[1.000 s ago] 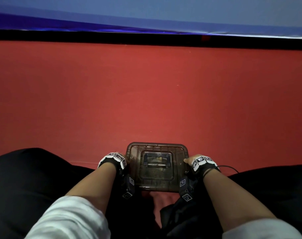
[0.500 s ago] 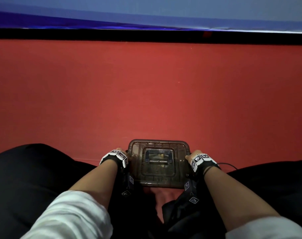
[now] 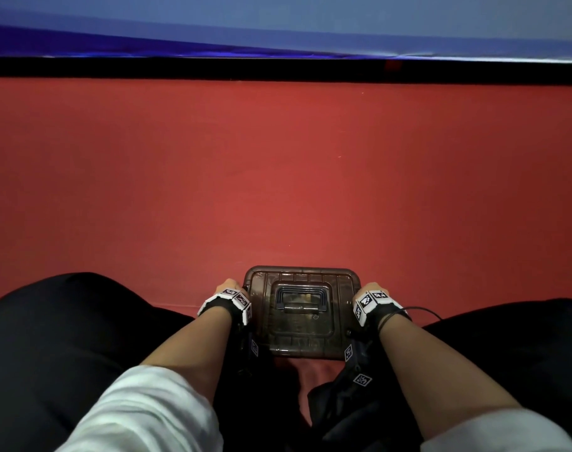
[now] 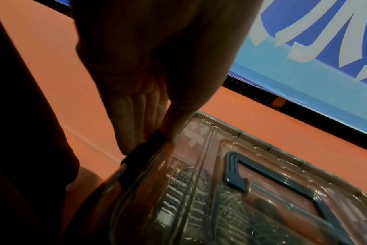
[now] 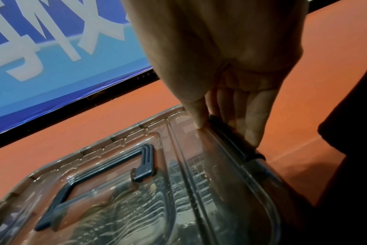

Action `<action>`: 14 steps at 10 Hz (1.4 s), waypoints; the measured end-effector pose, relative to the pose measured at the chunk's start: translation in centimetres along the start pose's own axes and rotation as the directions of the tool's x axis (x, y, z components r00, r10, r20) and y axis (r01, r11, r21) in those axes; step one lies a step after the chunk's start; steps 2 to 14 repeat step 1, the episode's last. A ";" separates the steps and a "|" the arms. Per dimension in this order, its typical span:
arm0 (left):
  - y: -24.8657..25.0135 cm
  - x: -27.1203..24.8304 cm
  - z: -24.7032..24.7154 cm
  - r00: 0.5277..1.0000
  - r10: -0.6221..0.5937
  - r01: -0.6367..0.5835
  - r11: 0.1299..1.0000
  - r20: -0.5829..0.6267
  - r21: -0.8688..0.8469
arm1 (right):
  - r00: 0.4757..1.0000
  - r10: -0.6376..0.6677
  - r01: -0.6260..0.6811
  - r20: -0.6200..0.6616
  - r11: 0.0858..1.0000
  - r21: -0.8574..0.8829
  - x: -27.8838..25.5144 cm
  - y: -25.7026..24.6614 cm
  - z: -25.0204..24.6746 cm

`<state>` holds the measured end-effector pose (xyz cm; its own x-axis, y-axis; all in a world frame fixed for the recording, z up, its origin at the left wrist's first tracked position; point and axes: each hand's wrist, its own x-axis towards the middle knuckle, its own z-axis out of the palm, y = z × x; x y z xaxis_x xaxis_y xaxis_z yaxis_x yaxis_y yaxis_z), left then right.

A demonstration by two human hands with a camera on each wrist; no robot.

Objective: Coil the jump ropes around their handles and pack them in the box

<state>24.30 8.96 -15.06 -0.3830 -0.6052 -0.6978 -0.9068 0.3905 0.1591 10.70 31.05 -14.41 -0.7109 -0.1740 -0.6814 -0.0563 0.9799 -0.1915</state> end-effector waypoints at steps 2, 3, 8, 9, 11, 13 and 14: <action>0.2 -1.2 -0.5 1.000 0.012 -0.012 1.000 0.010 0.027 | 0.997 -0.015 0.013 0.080 1.000 0.024 -0.3 -0.3 -0.5; 0.2 -1.2 -0.5 1.000 0.012 -0.012 1.000 0.010 0.027 | 0.997 -0.015 0.013 0.080 1.000 0.024 -0.3 -0.3 -0.5; 0.2 -1.2 -0.5 1.000 0.012 -0.012 1.000 0.010 0.027 | 0.997 -0.015 0.013 0.080 1.000 0.024 -0.3 -0.3 -0.5; 0.2 -1.2 -0.5 1.000 0.012 -0.012 1.000 0.010 0.027 | 0.997 -0.015 0.013 0.080 1.000 0.024 -0.3 -0.3 -0.5; 0.2 -1.2 -0.5 1.000 0.012 -0.012 1.000 0.010 0.027 | 0.997 -0.015 0.013 0.080 1.000 0.024 -0.3 -0.3 -0.5; 0.2 -1.2 -0.5 1.000 0.012 -0.012 1.000 0.010 0.027 | 0.997 -0.015 0.013 0.080 1.000 0.024 -0.3 -0.3 -0.5; 0.2 -1.2 -0.5 1.000 0.012 -0.012 1.000 0.010 0.027 | 0.997 -0.015 0.013 0.080 1.000 0.024 -0.3 -0.3 -0.5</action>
